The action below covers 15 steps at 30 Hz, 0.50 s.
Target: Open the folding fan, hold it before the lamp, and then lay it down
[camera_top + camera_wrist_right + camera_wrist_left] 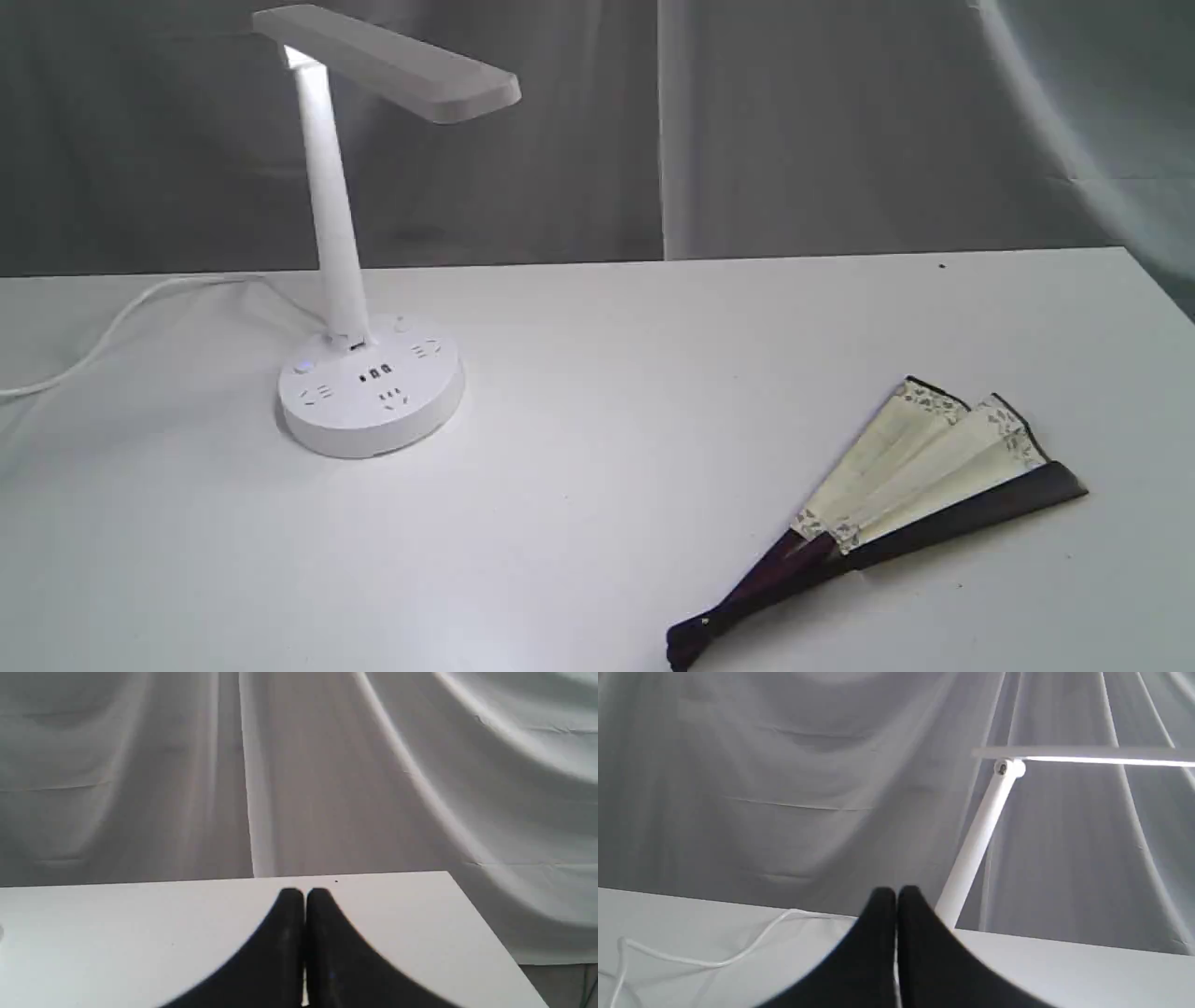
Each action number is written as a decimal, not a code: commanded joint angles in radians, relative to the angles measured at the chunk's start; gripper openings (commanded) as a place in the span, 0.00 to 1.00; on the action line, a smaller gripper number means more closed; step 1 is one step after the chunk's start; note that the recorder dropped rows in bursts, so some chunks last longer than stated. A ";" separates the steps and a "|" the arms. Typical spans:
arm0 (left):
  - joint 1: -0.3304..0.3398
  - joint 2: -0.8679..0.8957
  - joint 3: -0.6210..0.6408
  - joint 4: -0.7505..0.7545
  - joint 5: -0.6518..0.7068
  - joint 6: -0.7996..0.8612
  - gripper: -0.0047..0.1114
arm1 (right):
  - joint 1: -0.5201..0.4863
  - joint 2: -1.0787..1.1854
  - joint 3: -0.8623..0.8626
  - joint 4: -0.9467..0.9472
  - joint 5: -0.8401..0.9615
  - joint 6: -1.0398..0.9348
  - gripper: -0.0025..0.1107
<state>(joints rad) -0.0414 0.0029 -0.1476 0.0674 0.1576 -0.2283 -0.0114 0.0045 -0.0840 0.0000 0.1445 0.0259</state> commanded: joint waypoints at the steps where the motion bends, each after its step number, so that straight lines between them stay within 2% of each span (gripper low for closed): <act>1: 0.002 -0.003 -0.080 -0.028 0.111 -0.026 0.04 | 0.002 -0.005 -0.073 -0.014 0.073 0.001 0.02; 9: 0.002 -0.003 -0.278 -0.056 0.366 -0.026 0.04 | 0.002 -0.005 -0.194 -0.048 0.204 -0.001 0.02; 15: 0.002 -0.003 -0.329 -0.110 0.403 -0.026 0.04 | 0.002 -0.005 -0.215 -0.062 0.224 -0.001 0.02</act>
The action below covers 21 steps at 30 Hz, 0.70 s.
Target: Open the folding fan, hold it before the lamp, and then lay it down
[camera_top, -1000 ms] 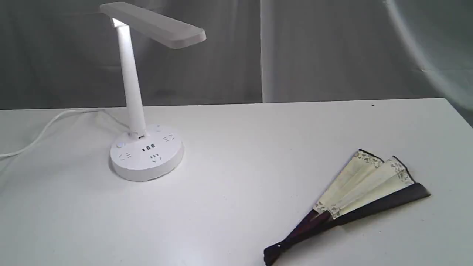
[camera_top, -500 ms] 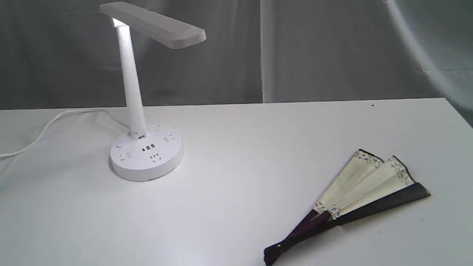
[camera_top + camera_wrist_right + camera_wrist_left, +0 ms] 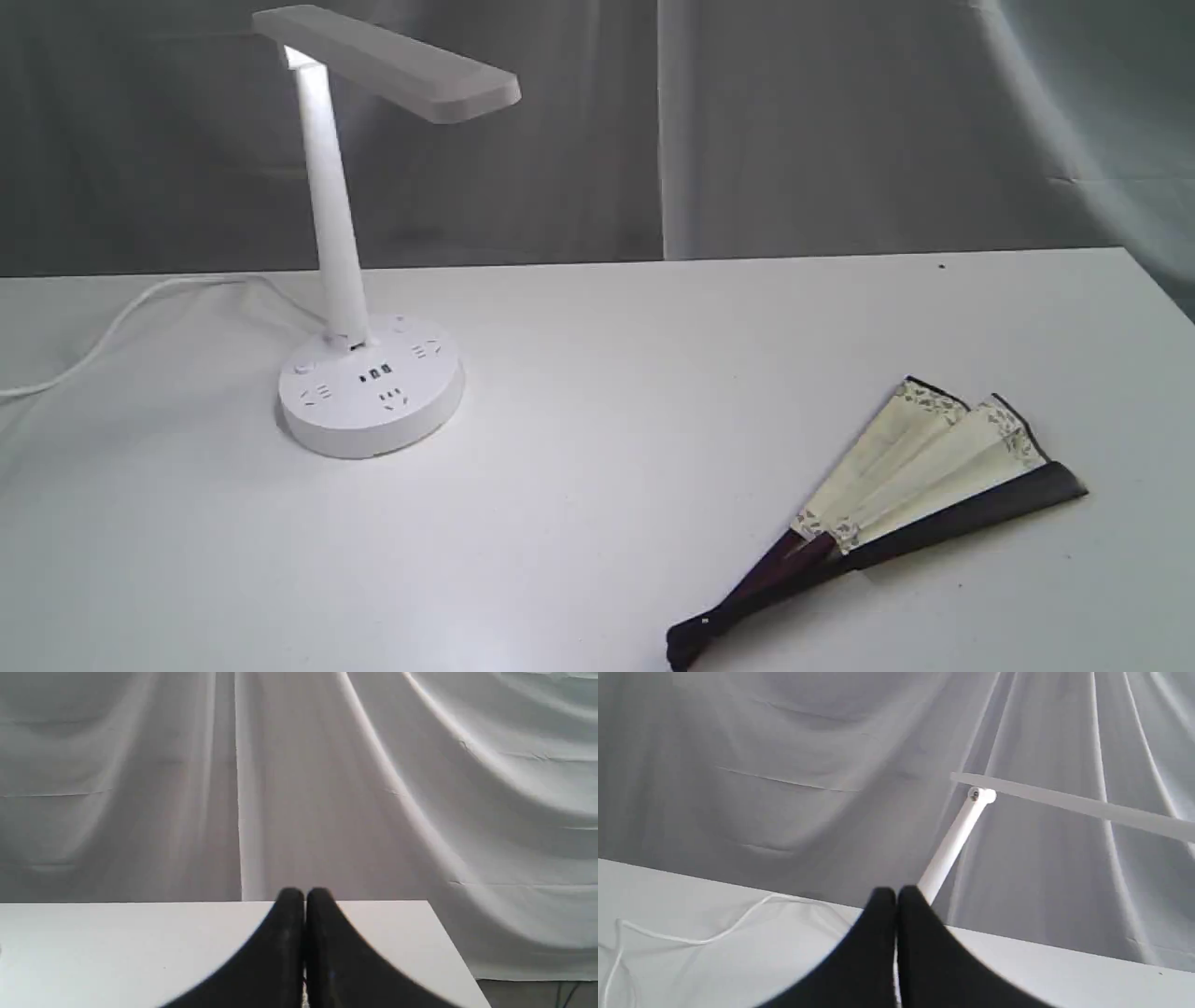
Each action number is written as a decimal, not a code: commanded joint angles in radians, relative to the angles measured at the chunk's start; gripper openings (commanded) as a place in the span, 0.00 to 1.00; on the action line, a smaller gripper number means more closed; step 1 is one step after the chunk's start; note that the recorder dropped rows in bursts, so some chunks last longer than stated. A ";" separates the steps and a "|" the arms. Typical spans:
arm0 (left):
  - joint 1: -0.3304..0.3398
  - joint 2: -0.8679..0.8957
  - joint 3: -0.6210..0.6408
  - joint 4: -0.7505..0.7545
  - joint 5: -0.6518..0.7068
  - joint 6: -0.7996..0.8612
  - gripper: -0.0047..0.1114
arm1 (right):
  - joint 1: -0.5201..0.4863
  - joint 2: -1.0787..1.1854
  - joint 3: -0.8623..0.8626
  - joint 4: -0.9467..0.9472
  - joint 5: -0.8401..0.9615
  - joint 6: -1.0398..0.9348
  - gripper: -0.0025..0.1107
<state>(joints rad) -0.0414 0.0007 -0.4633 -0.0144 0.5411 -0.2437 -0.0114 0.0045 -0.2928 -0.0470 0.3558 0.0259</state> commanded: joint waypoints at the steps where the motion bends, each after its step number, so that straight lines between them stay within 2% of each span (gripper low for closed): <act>1: 0.002 -0.001 -0.013 -0.037 0.022 -0.009 0.04 | 0.002 -0.005 -0.006 -0.015 0.014 -0.001 0.02; 10: 0.002 0.004 -0.019 -0.065 0.062 -0.009 0.05 | 0.002 -0.005 -0.006 -0.012 0.014 0.043 0.02; 16: 0.002 0.167 -0.088 -0.065 0.093 0.049 0.05 | 0.002 0.004 -0.041 -0.012 0.024 0.131 0.02; 21: 0.002 0.353 -0.148 -0.065 0.111 0.069 0.05 | 0.002 0.162 -0.085 0.012 0.100 0.140 0.02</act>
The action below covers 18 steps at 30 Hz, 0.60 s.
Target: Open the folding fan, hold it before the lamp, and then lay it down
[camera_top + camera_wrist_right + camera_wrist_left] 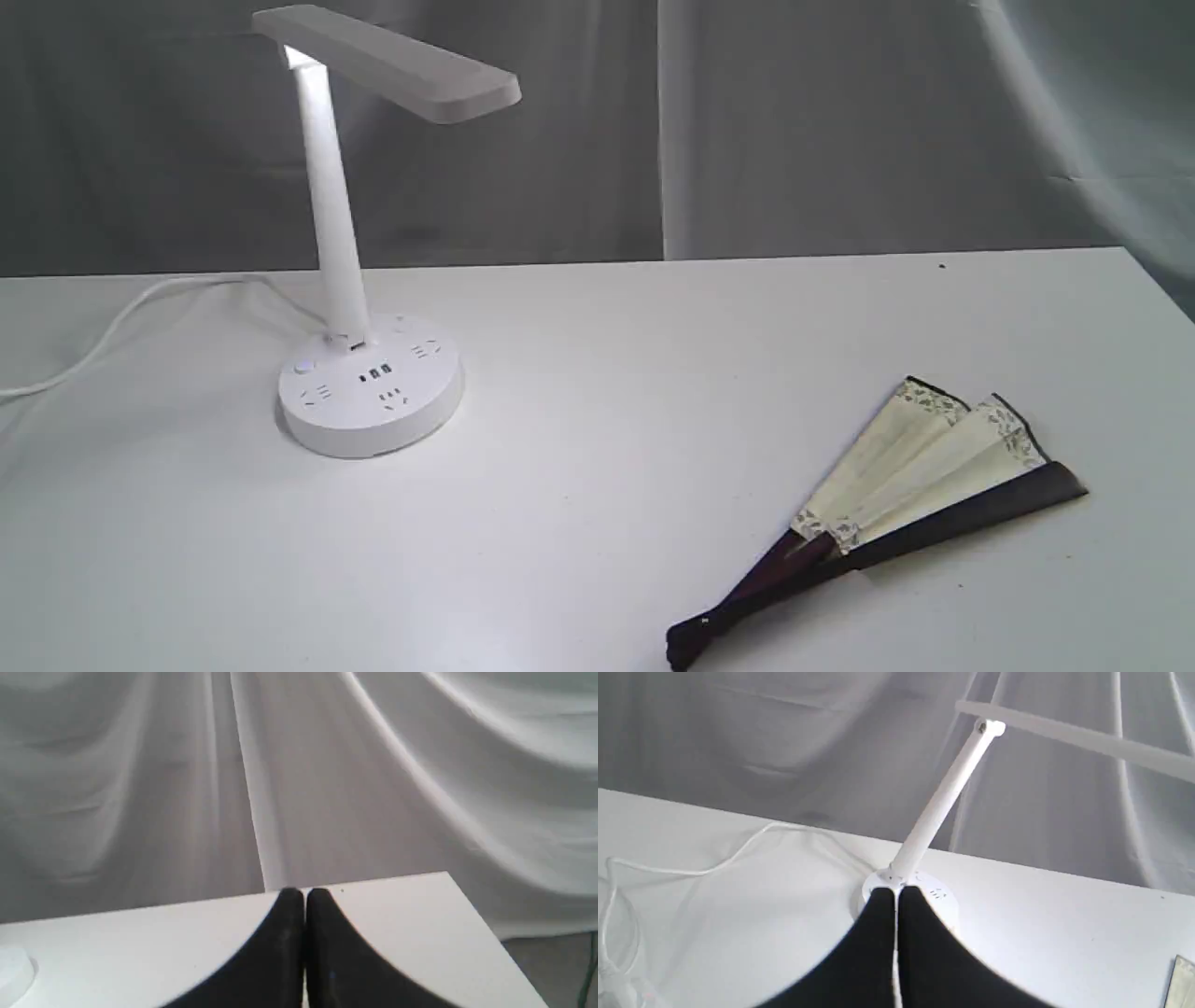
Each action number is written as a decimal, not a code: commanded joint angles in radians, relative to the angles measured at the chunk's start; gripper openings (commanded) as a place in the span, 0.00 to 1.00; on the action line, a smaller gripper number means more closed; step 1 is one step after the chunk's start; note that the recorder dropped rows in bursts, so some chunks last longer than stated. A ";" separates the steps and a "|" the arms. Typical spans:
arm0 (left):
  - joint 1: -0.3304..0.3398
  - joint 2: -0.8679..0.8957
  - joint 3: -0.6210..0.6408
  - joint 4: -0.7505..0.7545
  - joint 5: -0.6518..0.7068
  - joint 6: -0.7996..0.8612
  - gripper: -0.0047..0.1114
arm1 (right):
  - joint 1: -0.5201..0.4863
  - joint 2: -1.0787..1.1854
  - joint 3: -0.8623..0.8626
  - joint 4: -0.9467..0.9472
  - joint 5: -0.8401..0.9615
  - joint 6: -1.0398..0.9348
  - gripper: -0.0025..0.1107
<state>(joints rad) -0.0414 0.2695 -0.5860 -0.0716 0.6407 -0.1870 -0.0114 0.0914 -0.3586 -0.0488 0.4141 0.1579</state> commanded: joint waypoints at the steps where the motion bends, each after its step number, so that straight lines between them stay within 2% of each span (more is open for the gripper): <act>1: 0.002 0.126 -0.033 -0.008 0.011 0.013 0.05 | 0.002 0.116 -0.029 0.029 0.045 0.008 0.02; 8: 0.002 0.367 -0.048 -0.008 -0.040 0.091 0.05 | 0.002 0.402 -0.134 0.120 0.046 0.002 0.03; 10: 0.002 0.434 -0.048 -0.008 -0.060 0.101 0.05 | 0.002 0.470 -0.157 0.135 0.048 0.000 0.08; 15: 0.002 0.580 -0.051 -0.055 -0.095 0.174 0.08 | 0.002 0.628 -0.199 0.181 0.052 -0.004 0.27; 18: 0.002 0.670 -0.069 -0.090 -0.086 0.195 0.13 | 0.002 0.702 -0.231 0.192 0.068 -0.009 0.32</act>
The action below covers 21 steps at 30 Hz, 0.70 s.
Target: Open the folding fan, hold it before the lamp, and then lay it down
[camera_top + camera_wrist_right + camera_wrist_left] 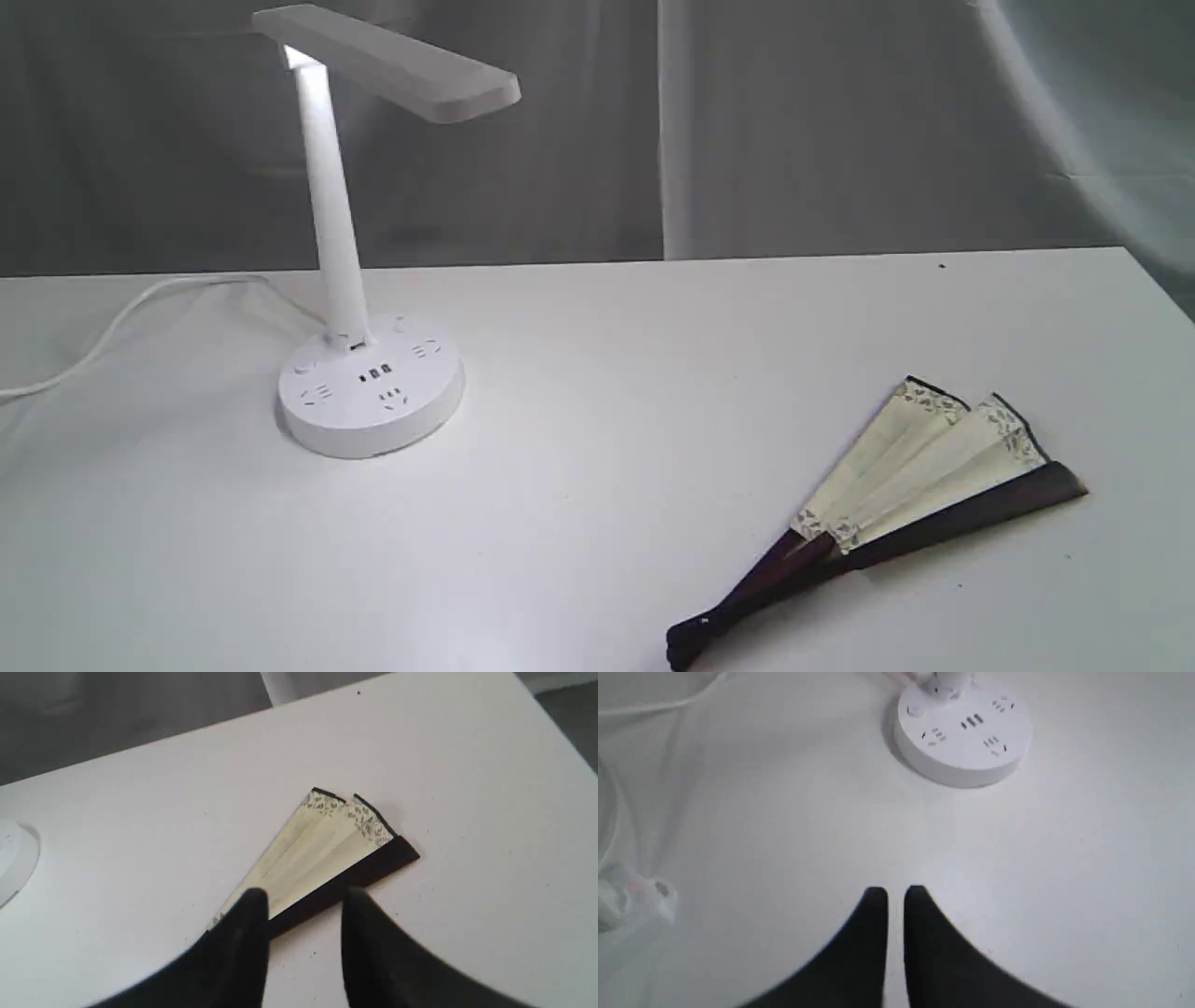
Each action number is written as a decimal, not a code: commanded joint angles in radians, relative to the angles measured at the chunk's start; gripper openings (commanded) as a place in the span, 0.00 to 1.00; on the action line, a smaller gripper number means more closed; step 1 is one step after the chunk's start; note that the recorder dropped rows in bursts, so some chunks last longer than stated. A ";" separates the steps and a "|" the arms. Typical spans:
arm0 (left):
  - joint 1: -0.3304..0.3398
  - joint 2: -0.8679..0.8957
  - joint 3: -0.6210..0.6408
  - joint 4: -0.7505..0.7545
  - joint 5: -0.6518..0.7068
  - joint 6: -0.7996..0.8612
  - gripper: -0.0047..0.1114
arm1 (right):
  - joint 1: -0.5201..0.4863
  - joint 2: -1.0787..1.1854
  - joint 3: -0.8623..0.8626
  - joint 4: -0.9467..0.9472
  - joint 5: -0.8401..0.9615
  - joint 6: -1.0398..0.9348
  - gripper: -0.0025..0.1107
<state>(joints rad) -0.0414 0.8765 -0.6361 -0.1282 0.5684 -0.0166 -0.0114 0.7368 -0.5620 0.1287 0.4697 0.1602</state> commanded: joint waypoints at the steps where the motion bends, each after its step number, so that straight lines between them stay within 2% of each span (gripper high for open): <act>1: 0.002 0.083 -0.025 -0.033 -0.009 0.025 0.14 | 0.002 0.078 -0.035 0.015 0.016 -0.025 0.33; 5: 0.002 0.155 -0.066 -0.039 0.054 0.044 0.18 | 0.002 0.177 -0.079 0.076 0.044 -0.054 0.33; 8: 0.002 0.202 -0.103 -0.112 0.108 0.110 0.18 | 0.002 0.246 -0.104 0.166 0.070 -0.121 0.33; 13: 0.000 0.242 -0.123 -0.177 0.117 0.184 0.17 | 0.002 0.358 -0.138 0.258 0.076 -0.207 0.33; 16: -0.037 0.264 -0.125 -0.165 0.116 0.185 0.17 | 0.002 0.413 -0.161 0.268 0.081 -0.208 0.33; 21: -0.149 0.319 -0.125 -0.049 0.095 0.129 0.15 | 0.053 0.516 -0.232 0.265 0.089 -0.235 0.33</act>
<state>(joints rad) -0.1548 1.1751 -0.7541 -0.2240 0.6816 0.1457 0.0233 1.2334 -0.7734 0.3905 0.5540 -0.0572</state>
